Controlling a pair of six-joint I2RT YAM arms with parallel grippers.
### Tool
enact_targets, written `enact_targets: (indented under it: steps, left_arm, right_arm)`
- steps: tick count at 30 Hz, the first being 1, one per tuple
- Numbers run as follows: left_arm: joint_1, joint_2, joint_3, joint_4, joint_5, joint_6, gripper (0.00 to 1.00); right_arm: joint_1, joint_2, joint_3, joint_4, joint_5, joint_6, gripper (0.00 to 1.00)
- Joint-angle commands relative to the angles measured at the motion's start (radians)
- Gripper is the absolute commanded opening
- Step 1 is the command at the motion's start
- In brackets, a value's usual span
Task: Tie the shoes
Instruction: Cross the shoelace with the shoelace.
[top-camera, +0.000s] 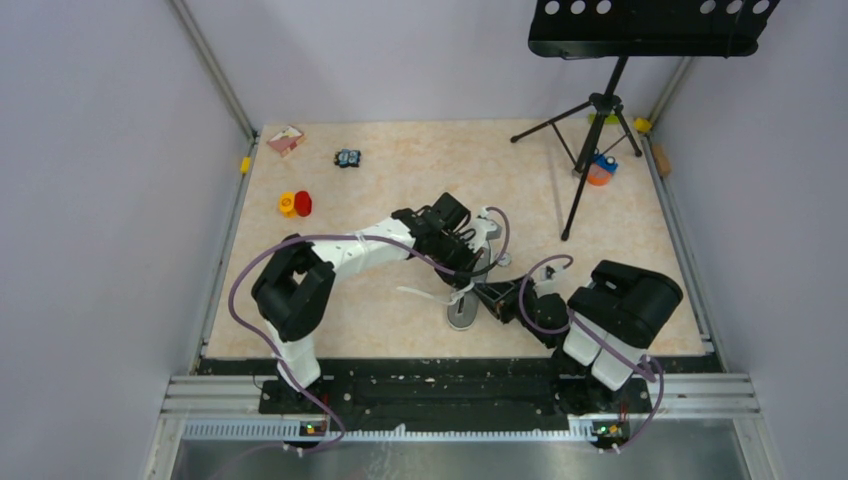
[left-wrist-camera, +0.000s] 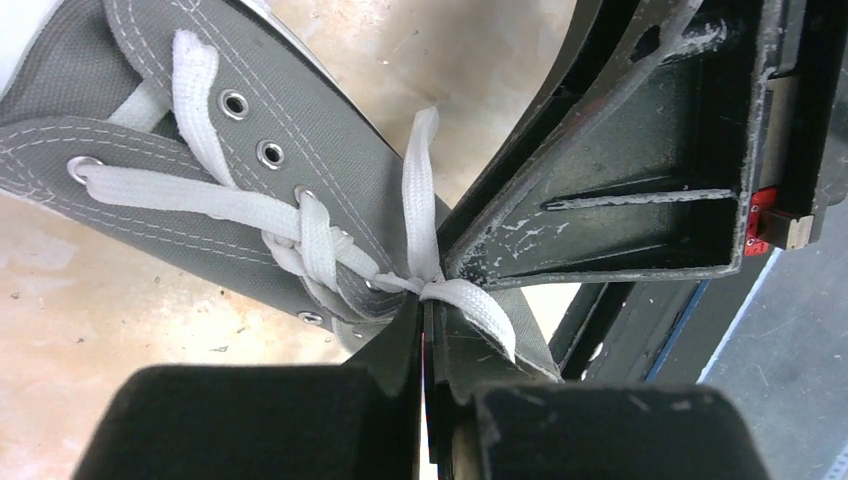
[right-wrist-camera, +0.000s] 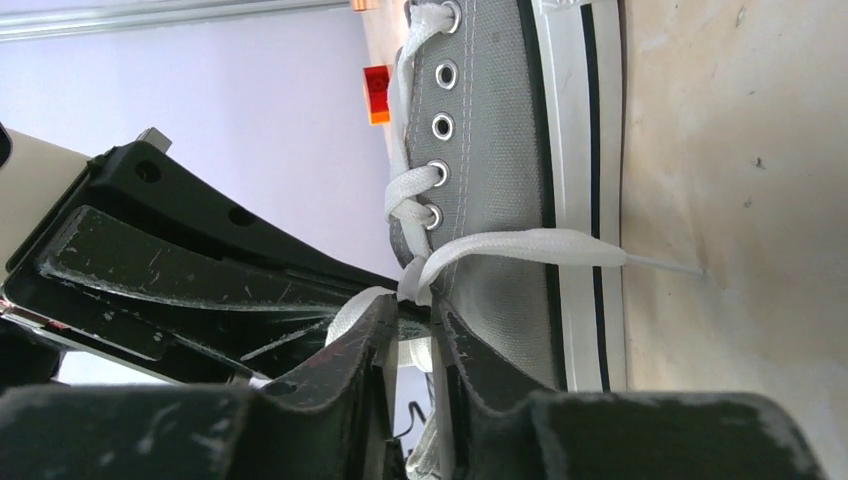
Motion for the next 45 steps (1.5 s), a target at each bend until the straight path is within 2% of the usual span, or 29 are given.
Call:
enact_targets:
  steps: [1, 4, 13, 17, 21, 27, 32, 45]
  left_arm:
    - [0.007, -0.028, 0.037, -0.010, -0.035, 0.006, 0.00]
    - [0.019, -0.046, 0.024, 0.008, -0.021, -0.012, 0.00]
    - [0.021, -0.072, 0.040, -0.023, -0.076, -0.027, 0.00]
    - [0.020, -0.080, 0.059, -0.054, -0.087, -0.025, 0.00]
    - [0.023, -0.087, 0.072, -0.068, -0.099, -0.023, 0.00]
    - [0.022, -0.084, 0.077, -0.067, -0.096, -0.026, 0.00]
    - [0.022, -0.073, 0.083, -0.055, -0.089, -0.027, 0.00]
    - [0.023, -0.060, 0.090, -0.060, -0.082, -0.027, 0.00]
  right_arm:
    - [-0.004, -0.023, -0.047, 0.202, 0.001, 0.001, 0.25]
    - [-0.005, -0.036, -0.085, 0.203, 0.032, 0.013, 0.33]
    - [-0.004, -0.106, -0.161, 0.199, 0.051, 0.006, 0.44]
    - [-0.004, -0.181, -0.163, 0.124, 0.049, -0.016, 0.44]
    - [-0.005, -0.305, -0.114, -0.047, 0.027, -0.066, 0.44]
    - [-0.002, -0.593, 0.039, -0.557, 0.008, -0.198, 0.41]
    - [-0.003, -0.697, 0.057, -0.726, 0.037, -0.230, 0.41]
    - [-0.003, -0.503, 0.110, -0.479, -0.066, -0.286, 0.41]
